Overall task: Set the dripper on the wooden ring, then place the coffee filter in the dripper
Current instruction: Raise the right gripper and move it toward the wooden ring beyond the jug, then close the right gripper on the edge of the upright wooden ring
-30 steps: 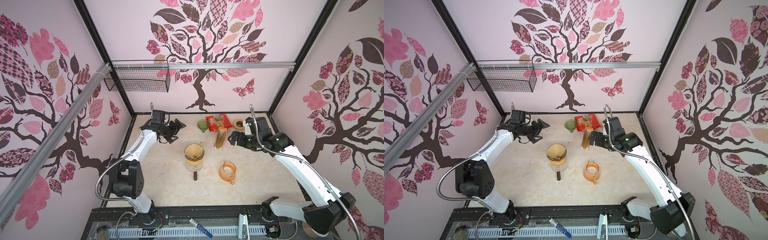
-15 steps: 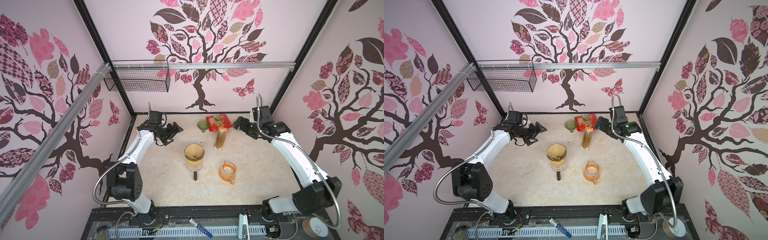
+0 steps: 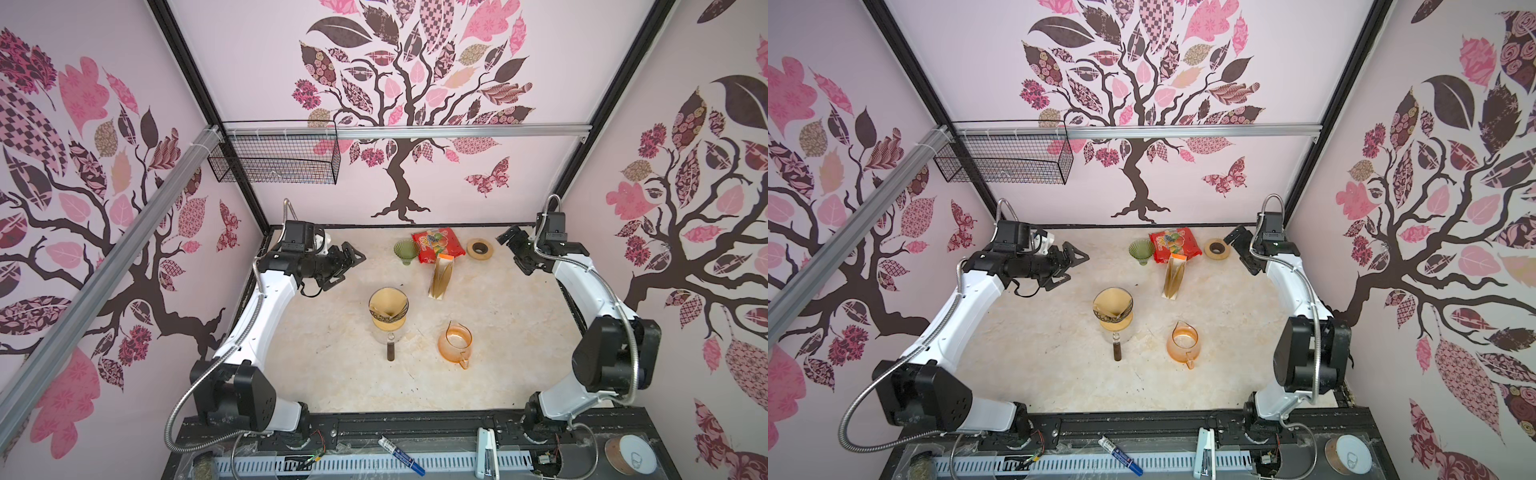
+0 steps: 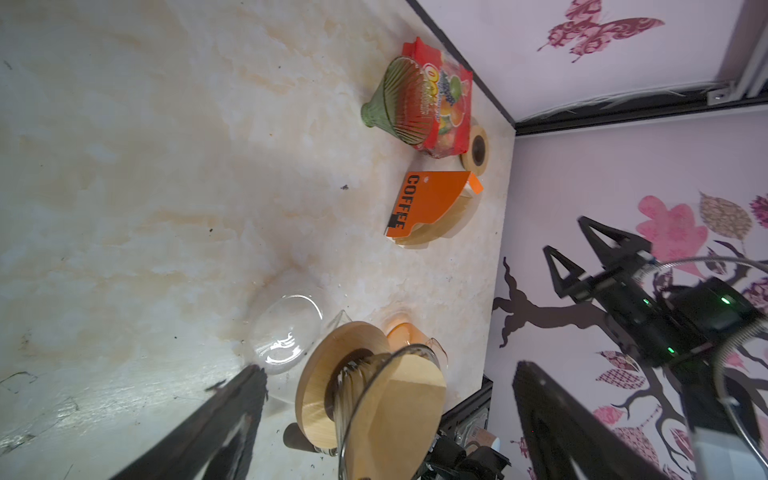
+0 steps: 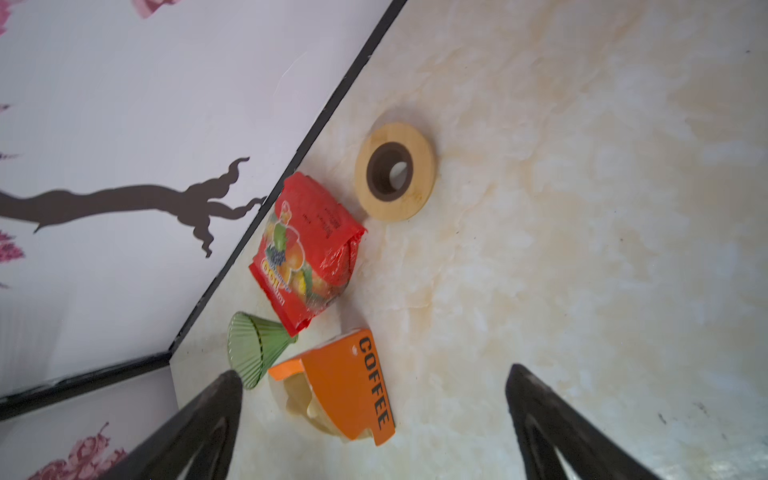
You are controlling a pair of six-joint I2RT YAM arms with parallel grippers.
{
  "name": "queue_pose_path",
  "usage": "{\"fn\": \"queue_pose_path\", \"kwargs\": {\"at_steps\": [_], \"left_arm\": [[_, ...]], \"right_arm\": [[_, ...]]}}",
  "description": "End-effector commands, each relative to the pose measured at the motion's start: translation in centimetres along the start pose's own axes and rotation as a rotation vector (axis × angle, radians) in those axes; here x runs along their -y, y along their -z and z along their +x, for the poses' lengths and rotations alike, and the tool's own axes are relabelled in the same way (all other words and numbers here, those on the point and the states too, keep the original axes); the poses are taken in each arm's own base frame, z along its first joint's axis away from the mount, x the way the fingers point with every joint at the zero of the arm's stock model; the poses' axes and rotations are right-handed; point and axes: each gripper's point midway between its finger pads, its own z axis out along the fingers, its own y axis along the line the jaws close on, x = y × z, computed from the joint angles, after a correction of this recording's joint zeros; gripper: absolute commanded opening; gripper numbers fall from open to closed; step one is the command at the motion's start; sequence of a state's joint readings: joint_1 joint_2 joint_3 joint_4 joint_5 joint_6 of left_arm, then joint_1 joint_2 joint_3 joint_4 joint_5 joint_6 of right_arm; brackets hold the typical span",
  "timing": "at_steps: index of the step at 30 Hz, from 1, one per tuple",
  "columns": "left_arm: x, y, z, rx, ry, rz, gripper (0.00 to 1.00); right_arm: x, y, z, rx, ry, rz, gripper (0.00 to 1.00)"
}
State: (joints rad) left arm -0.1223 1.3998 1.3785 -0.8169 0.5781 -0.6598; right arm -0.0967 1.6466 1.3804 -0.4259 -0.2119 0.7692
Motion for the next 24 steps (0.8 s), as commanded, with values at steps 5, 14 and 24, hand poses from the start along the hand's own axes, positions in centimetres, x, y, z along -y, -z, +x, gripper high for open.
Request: {"fn": "queue_pose_path", "kwargs": {"at_steps": [5,14,24], "left_arm": [[4.2,2.8,1.4,-0.011,-0.080,0.161,0.96],[4.1,2.9,2.1,-0.019,-0.092,0.168,0.97],[3.5,1.9,2.3,-0.056,-0.068,0.158,0.97]], "right_arm": [[1.0,-6.3,-1.9,-0.012,-0.109,-0.083,1.00],[4.1,-13.0,-0.5,-0.094,-0.168,-0.122,0.93],[5.5,-17.0,0.9,-0.148,-0.235,-0.179,0.88]]}}
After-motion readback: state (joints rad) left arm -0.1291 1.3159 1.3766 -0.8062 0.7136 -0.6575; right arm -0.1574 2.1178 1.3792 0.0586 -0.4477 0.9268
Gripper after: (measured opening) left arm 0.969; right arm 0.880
